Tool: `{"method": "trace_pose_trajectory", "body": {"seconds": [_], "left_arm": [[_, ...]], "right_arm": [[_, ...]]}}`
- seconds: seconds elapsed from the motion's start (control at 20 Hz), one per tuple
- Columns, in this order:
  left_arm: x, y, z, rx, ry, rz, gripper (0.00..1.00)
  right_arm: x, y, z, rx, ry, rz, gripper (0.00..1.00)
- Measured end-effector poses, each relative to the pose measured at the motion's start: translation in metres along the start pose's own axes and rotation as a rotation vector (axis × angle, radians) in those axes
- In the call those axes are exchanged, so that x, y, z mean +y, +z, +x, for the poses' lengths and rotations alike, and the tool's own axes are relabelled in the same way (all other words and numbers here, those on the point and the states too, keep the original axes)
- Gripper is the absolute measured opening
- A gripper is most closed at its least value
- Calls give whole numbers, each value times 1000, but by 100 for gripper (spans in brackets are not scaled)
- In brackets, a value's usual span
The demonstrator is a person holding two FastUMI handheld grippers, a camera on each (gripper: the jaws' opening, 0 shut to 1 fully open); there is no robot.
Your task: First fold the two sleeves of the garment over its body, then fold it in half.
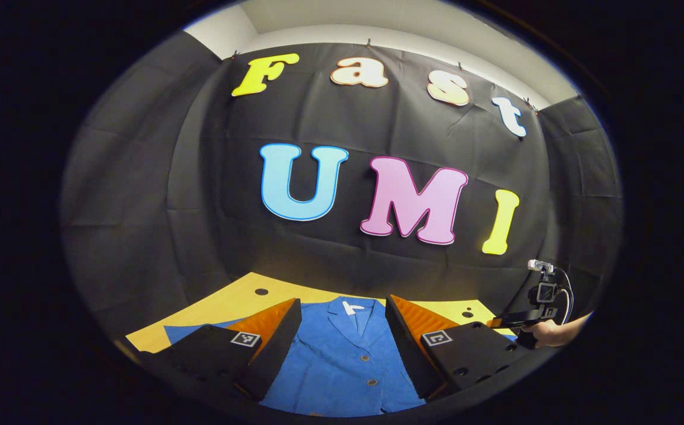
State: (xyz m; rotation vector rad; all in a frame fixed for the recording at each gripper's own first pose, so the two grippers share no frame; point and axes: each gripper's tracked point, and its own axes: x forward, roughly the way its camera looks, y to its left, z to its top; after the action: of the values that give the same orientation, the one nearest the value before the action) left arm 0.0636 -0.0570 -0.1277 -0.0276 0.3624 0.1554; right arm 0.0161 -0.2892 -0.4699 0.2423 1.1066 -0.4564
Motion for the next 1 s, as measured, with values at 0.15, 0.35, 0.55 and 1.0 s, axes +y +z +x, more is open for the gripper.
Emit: {"method": "trace_pose_trajectory", "body": {"seconds": [0.15, 0.35, 0.55, 1.0], "left_arm": [[-13, -3, 14, 28, -11, 33, 82], [-34, -4, 25, 55, -44, 53, 82], [-50, -9, 29, 88, -82, 82, 81], [-66, -11, 25, 104, -112, 119, 82]], "right_arm": [[-64, -18, 23, 52, -124, 15, 99], [-111, -49, 56, 156, -219, 47, 100], [-125, -75, 82, 247, -225, 102, 100], [-106, -63, 90, 222, -152, 116, 39]]}}
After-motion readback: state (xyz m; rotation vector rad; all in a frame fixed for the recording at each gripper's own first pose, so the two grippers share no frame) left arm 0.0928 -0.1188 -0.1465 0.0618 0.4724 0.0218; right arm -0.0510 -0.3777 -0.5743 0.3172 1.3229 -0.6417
